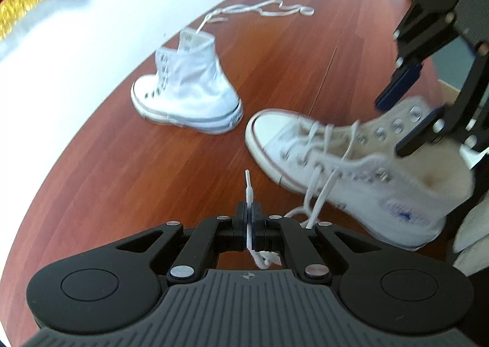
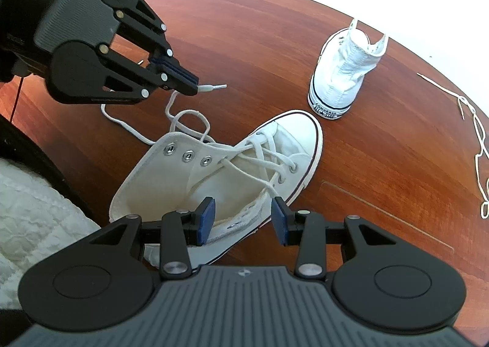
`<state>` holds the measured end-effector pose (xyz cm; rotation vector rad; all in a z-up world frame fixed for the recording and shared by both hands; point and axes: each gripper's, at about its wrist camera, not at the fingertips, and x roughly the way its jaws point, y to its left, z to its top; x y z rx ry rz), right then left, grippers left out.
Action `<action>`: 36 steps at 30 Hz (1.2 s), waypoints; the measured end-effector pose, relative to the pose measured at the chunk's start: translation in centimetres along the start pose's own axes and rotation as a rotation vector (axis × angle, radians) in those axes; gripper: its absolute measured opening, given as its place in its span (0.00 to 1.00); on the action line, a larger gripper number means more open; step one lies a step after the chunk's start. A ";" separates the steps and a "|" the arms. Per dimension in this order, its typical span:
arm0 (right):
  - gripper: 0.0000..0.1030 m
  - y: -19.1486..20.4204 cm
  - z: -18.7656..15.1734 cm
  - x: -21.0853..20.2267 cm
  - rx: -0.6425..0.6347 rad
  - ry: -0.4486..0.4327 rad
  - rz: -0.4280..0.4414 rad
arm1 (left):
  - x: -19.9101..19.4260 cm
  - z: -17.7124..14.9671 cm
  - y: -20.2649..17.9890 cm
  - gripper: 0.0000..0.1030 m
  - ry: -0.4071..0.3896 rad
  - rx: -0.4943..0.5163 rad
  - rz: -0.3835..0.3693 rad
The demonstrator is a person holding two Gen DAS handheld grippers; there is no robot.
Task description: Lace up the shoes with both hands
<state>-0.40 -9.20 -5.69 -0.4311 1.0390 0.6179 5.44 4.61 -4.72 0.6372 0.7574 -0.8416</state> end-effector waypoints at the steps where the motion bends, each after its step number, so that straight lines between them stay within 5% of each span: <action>1: 0.40 0.0 -0.1 0.0 0.005 0.000 0.000 | -0.3 0.4 -0.2 0.02 -0.014 0.008 -0.007; 9: 0.40 -0.4 -0.6 -0.1 0.057 0.001 0.002 | -2.7 3.2 -1.9 0.03 -0.103 0.102 -0.075; 13: 0.28 -0.7 -0.6 0.0 0.090 0.009 0.031 | -3.1 4.1 -2.7 0.03 -0.114 0.160 -0.110; 16: 0.27 -0.6 -0.7 0.3 0.111 0.009 0.037 | -3.1 4.5 -3.4 0.03 -0.115 0.206 -0.143; 24: 0.28 -1.4 -0.6 1.3 0.212 -0.003 0.022 | -1.6 5.5 -5.5 0.03 -0.042 0.351 -0.218; 27: 0.19 -1.9 -0.9 1.5 0.260 -0.005 0.025 | -0.4 5.7 -6.2 0.03 0.011 0.396 -0.230; 36: 0.18 -2.6 -1.8 1.4 0.318 -0.007 0.017 | 2.4 5.2 -6.7 0.03 0.125 0.436 -0.224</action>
